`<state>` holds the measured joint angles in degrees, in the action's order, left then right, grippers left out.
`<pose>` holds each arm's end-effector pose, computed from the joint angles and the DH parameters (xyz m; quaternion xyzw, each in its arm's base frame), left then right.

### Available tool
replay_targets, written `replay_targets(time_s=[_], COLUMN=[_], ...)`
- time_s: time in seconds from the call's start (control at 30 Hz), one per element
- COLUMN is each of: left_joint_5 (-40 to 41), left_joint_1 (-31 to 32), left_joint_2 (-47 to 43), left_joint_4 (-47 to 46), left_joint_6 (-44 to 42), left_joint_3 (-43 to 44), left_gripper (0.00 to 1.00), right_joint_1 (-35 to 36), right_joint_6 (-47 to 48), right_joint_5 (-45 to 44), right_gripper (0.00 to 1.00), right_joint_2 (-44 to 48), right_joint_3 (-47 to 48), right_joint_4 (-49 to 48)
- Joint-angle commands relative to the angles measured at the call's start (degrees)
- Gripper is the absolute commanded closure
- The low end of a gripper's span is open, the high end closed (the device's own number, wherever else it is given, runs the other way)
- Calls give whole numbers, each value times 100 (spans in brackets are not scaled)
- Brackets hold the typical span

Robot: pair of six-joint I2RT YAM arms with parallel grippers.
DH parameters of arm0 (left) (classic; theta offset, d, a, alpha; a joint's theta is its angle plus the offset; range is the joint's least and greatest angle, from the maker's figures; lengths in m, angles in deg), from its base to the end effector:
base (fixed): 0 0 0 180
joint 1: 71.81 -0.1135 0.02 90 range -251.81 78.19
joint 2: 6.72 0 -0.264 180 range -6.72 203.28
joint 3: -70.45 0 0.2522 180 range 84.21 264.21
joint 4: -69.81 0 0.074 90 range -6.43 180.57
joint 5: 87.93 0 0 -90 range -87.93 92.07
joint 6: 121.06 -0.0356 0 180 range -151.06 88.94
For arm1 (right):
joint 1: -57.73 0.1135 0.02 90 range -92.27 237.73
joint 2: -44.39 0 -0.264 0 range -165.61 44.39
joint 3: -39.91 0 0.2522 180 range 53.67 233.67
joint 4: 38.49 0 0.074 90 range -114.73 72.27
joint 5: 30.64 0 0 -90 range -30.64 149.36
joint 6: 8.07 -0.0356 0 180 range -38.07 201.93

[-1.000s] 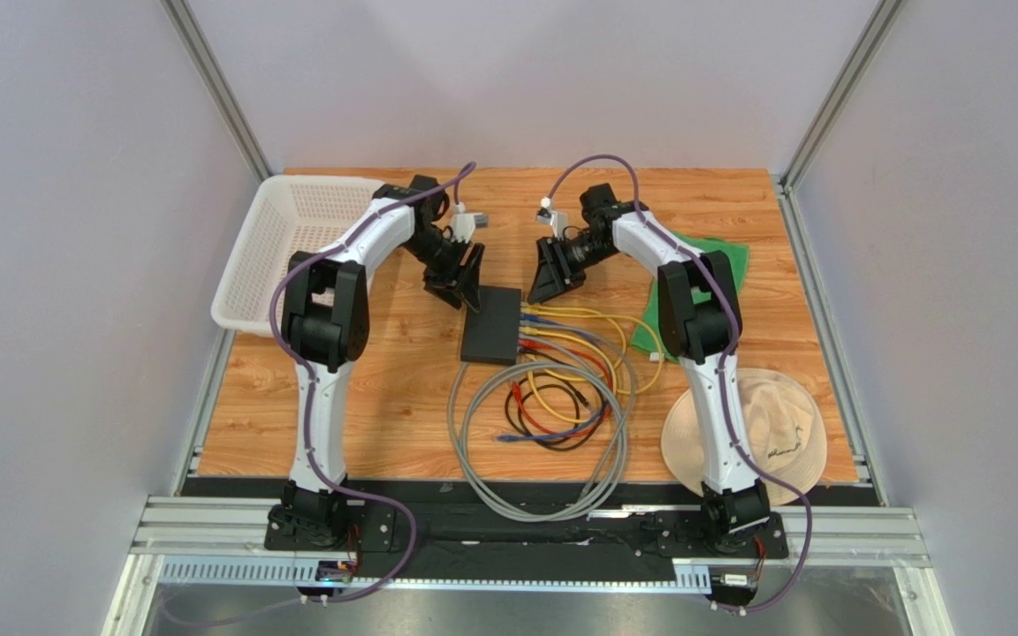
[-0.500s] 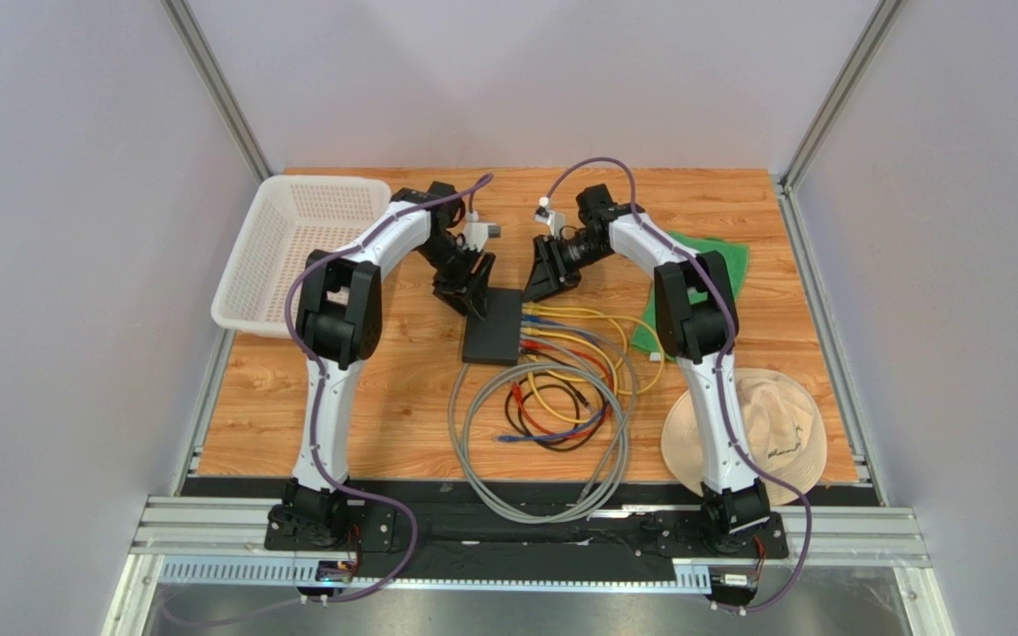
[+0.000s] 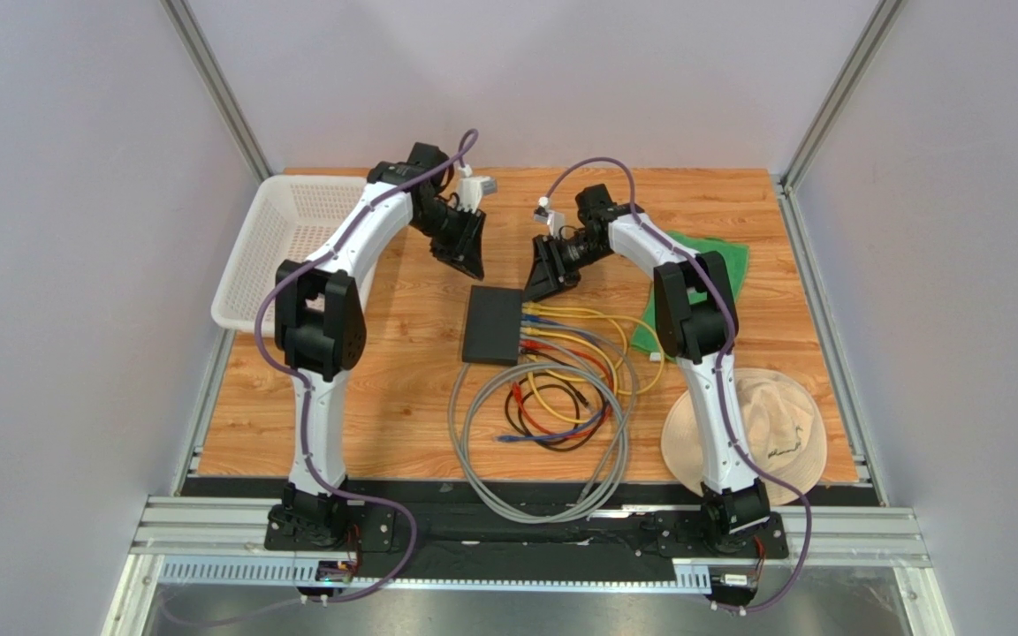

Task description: Pull the plug from the switch port

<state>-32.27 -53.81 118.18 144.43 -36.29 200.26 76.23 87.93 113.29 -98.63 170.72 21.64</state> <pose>0.4295 -0.1607 0.2546 0.2403 0.9108 -0.3075 0.1349 0.4709 0.1879 0.1285 -0.2549 0.8459 0.4603 0.0872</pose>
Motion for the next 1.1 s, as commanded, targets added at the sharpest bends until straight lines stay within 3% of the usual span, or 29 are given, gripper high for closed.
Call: replay_targets(time_s=[0.0, 0.17, 0.67, 1.07], left_joint_5=[-423, -362, -46, 165], left_joint_1=[169, 169, 116, 116], left_joint_2=[192, 455, 1229, 1344], left_joint_4=[13, 5, 101, 110], left_joint_6=[-4, -13, 181, 198], left_joint_3=[-82, -109, 111, 128], left_gripper=[86, 100, 100, 100], right_joint_1=[40, 48, 118, 145], right_joint_6=[147, 173, 393, 560], right_joint_5=[-691, -700, -480, -322], right_gripper=[45, 46, 47, 54], right_joint_2=[-253, -340, -499, -578], right_joint_3=[-51, 1, 142, 221], right_joint_4=[-172, -172, 126, 364])
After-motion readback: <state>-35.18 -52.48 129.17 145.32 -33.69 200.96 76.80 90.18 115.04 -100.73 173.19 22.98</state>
